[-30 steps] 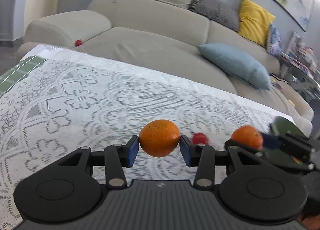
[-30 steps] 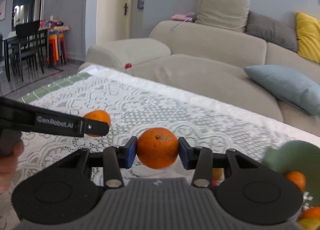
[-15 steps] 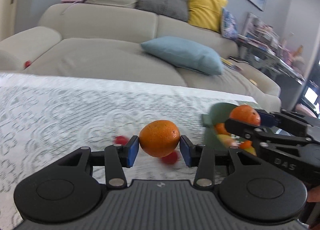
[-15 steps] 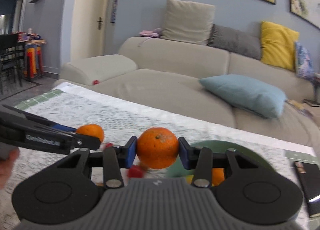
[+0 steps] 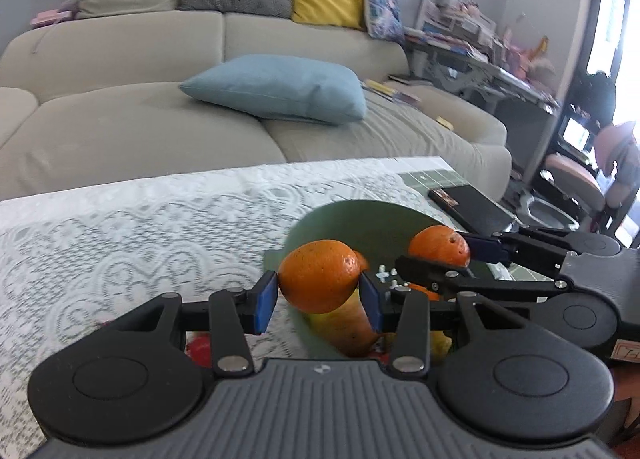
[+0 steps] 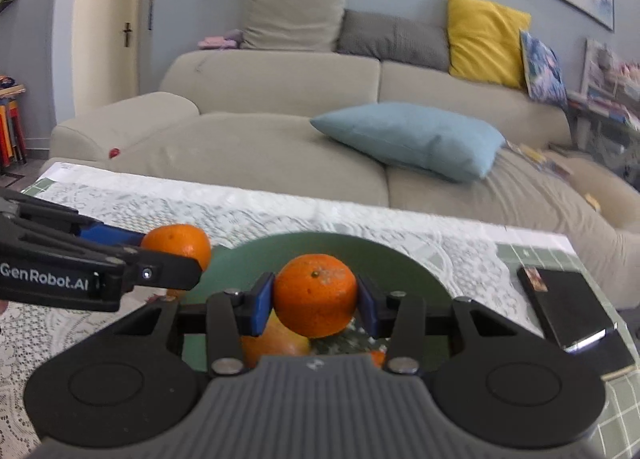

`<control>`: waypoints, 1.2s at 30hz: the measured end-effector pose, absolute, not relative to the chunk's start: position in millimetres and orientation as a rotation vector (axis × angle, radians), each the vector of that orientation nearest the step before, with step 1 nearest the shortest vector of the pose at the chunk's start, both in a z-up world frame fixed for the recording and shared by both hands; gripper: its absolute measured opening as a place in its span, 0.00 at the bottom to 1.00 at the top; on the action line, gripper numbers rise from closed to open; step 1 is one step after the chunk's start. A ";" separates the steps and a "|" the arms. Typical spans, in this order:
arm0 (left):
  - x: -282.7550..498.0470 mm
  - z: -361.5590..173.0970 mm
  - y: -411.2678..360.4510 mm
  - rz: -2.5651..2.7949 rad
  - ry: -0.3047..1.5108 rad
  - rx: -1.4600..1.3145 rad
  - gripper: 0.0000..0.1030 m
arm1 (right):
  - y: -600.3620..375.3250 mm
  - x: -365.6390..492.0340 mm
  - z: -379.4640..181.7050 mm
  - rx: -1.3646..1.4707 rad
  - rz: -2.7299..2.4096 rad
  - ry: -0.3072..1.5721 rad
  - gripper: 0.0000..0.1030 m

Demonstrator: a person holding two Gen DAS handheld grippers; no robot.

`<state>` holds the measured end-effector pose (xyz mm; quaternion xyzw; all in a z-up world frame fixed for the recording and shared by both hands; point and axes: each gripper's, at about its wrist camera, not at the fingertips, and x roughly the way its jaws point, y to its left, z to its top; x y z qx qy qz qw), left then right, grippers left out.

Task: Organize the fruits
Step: 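Lower both oranges into the colander and open both tools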

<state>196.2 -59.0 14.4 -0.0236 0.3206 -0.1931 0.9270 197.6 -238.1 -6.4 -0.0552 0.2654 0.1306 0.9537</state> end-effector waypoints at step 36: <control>258.7 -23.4 -120.8 -0.424 0.779 0.166 0.49 | -241.8 241.7 -49.0 -0.231 0.252 0.712 0.40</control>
